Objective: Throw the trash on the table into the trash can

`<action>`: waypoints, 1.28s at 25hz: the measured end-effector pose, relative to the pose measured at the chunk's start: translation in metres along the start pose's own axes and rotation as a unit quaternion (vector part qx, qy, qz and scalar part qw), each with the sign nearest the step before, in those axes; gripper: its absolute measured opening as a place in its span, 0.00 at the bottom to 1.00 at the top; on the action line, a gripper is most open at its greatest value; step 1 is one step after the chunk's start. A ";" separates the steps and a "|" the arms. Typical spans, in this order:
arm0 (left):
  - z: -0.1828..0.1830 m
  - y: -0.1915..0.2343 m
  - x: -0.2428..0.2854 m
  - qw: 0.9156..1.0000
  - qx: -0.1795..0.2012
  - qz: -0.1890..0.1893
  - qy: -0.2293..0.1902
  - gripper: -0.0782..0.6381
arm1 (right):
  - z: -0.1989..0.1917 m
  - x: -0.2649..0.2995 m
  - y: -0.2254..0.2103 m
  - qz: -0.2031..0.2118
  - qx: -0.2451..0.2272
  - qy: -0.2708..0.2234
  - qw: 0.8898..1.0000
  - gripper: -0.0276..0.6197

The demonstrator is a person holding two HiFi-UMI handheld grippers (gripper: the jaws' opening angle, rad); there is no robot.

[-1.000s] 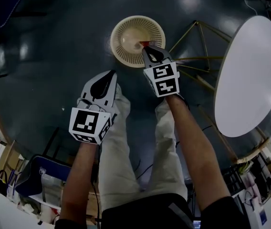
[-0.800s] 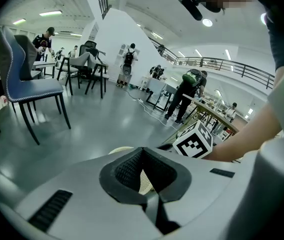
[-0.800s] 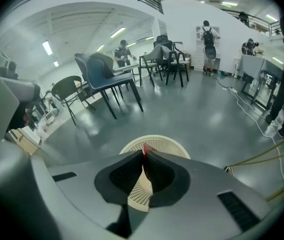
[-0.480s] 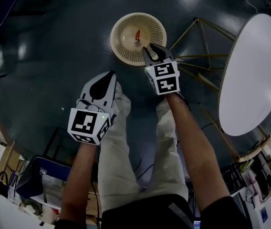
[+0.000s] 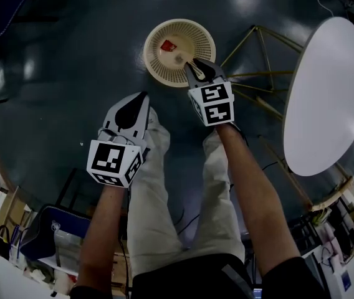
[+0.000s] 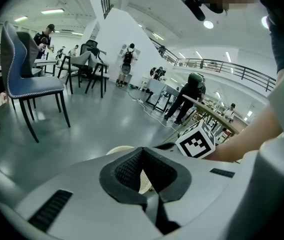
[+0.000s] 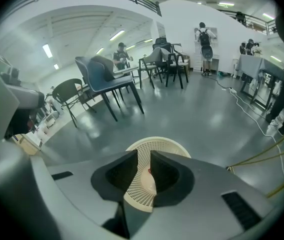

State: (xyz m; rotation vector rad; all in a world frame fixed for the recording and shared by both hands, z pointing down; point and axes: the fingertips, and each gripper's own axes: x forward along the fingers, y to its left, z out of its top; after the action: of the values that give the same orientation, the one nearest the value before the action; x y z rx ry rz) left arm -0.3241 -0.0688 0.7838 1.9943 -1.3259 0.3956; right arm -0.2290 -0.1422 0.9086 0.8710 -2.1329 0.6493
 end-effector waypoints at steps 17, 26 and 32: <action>0.039 -0.042 -0.035 1.000 0.015 -0.004 -0.017 0.12 | 0.032 -0.076 0.016 0.003 -0.028 -0.014 1.000 0.08; 0.085 -0.100 -0.070 0.999 0.039 -0.017 -0.025 0.12 | 0.084 -0.174 0.027 0.009 -0.024 -0.067 0.997 0.07; 0.114 -0.133 -0.100 0.998 0.055 -0.007 -0.035 0.12 | 0.119 -0.231 0.031 0.013 -0.010 -0.106 0.994 0.07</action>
State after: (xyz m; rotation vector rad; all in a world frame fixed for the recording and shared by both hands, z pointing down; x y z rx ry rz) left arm -0.2625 -0.0490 0.5932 2.1258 -1.3582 0.4023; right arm -0.1880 -0.1147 0.6517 0.9392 -2.3391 0.5689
